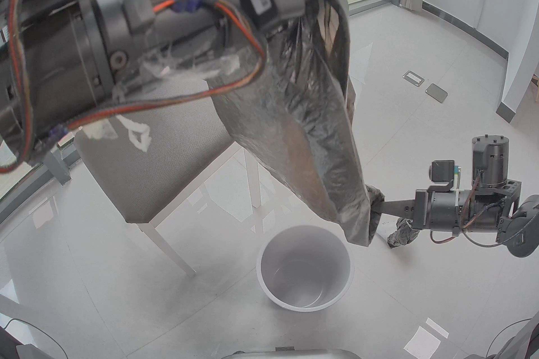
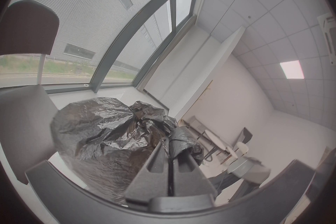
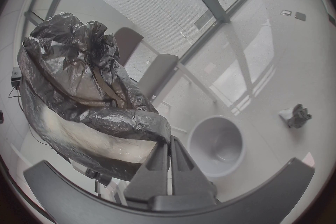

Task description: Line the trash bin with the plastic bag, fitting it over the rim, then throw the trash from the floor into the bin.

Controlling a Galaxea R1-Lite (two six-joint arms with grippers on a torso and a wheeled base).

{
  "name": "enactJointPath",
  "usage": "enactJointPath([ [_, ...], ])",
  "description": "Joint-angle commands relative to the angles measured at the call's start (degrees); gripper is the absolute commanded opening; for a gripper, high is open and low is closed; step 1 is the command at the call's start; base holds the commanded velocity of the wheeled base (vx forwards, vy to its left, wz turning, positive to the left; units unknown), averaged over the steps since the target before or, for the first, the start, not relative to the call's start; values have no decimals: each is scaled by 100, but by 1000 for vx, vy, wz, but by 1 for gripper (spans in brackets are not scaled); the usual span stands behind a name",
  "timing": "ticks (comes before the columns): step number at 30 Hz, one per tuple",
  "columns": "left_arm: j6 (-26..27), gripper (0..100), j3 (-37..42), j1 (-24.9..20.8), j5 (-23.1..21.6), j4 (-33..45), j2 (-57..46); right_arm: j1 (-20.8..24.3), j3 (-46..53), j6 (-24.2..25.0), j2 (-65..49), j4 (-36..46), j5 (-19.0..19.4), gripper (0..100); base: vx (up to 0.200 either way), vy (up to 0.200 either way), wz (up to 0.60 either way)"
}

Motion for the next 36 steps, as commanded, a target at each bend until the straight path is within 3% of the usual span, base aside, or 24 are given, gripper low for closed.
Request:
enactJointPath([
  [1,144,0,41,-52,225,576,130,-448,-180,-651,-689,746,-38,0,0,0,0],
  [8,232,0,111,-263,858,1244,209,-800,-435,-1882,-1058,1660,-29,0,0,0,0],
  [10,232,0,164,-263,884,1306,201,-817,-496,-1996,-1146,1845,-29,0,0,0,0],
  [12,197,0,278,-263,884,1464,192,-817,-654,-2330,-1409,2548,-29,0,0,0,0],
  [16,180,0,313,-228,893,1648,253,-826,-742,-2444,-1603,2970,-196,0,0,0,0],
  [17,171,0,313,-219,893,1798,306,-782,-795,-2462,-1638,3163,-776,0,0,0,0],
  [21,162,0,305,-228,884,2123,526,-641,-901,-2418,-1629,3225,-1893,0,0,0,0],
  [28,-278,0,305,-193,840,2422,1106,-624,-654,-2453,-1585,3436,-1901,0,0,0,0],
  [36,-568,0,243,115,744,2589,1870,-184,-110,-2400,-1014,3366,-1568,0,0,0,0],
])
